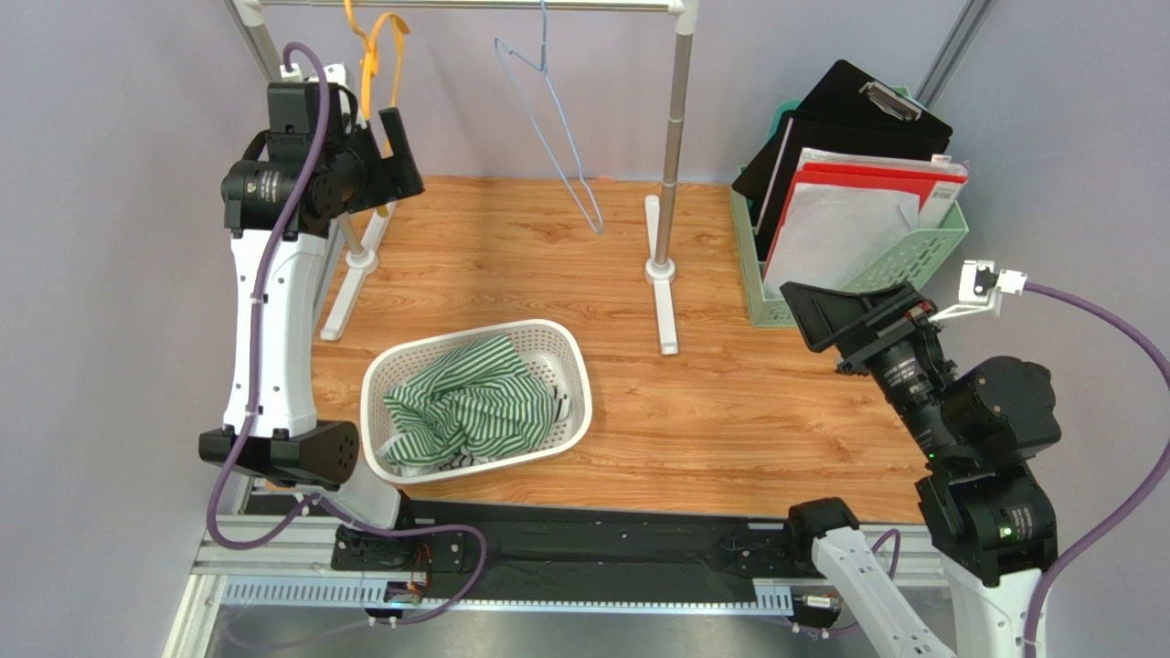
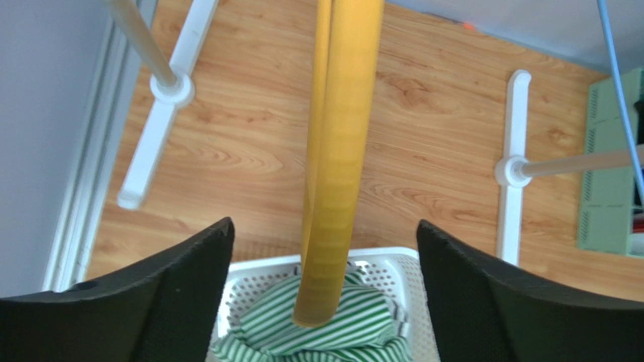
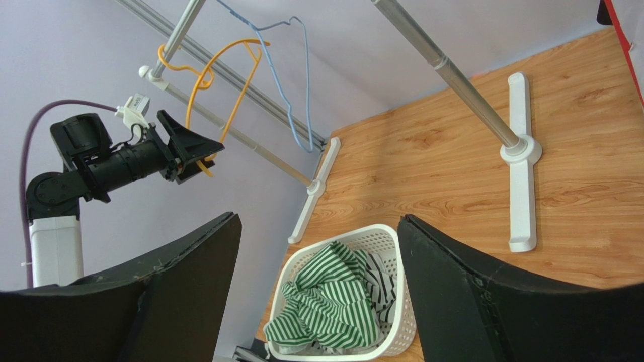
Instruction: Remove the tank top from the hanger
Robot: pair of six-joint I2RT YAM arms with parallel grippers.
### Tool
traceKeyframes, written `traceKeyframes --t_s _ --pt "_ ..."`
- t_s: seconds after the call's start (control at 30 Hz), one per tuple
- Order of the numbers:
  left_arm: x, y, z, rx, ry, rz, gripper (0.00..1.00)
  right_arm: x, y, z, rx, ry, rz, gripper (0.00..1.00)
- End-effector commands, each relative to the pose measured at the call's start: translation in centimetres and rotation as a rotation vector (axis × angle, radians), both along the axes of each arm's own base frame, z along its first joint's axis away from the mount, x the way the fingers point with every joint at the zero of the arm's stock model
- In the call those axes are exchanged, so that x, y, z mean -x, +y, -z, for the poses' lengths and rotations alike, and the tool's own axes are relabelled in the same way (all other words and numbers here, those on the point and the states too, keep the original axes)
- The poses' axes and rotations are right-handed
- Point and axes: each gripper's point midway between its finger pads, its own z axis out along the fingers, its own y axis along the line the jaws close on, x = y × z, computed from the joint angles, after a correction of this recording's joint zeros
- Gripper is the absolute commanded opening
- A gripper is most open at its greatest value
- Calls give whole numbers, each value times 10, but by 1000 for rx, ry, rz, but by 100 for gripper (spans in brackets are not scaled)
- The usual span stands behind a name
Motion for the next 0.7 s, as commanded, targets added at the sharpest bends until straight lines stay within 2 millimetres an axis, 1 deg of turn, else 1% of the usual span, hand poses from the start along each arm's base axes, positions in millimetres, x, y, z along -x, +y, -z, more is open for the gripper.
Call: traceKeyframes --t_s 0.0,0.03,0.07,0.13,0.17,0.23,0.27,0.3,0.33,0.37,0.4,0.43,0.47,0.5,0.53,0.57,0.6,0.63,0.67 --pt "26 18 -19 -27 -56 -85 99 -9 9 -1 37 -5 -48 82" --pt "30 20 -18 -34 -59 -95 99 -9 11 0 43 2 -61 82" --pt "39 25 -28 -40 -94 -120 99 -11 13 1 50 11 -68 82" --pt "49 30 -33 -45 -114 -145 99 -15 16 3 69 23 -88 82" --pt "60 35 -42 -50 -146 -168 99 -16 17 4 72 28 -92 82" --pt "70 38 -52 -47 -185 -187 99 -20 21 9 82 47 -111 82" --pt "84 39 -64 -39 -236 -186 99 -21 22 11 88 51 -118 82" --pt "90 38 -71 -28 -268 -183 99 -23 23 14 95 60 -124 82" --pt "91 36 -78 -17 -316 -175 99 -24 24 17 100 74 -131 82" --pt "106 31 -93 6 -383 -144 99 -29 26 23 114 94 -136 82" --pt "111 26 -101 17 -429 -112 99 -31 26 25 121 102 -138 82" --pt "110 18 -113 31 -496 -67 99 -32 27 28 130 115 -142 82" --pt "122 4 -127 57 -555 16 99 -38 27 34 140 136 -144 82" --pt "125 -3 -135 60 -590 57 99 -40 28 37 144 149 -148 82" --pt "131 -24 -147 80 -632 155 99 -42 30 41 149 164 -155 82" --pt "128 -38 -148 84 -626 215 99 -45 30 45 154 175 -159 82" --pt "132 -49 -160 57 -657 272 99 -50 33 51 157 199 -166 82" --pt "139 -78 -159 71 -646 389 99 -53 35 58 160 218 -177 82" --pt "129 -91 -154 47 -624 411 99 -55 37 61 165 227 -185 82"
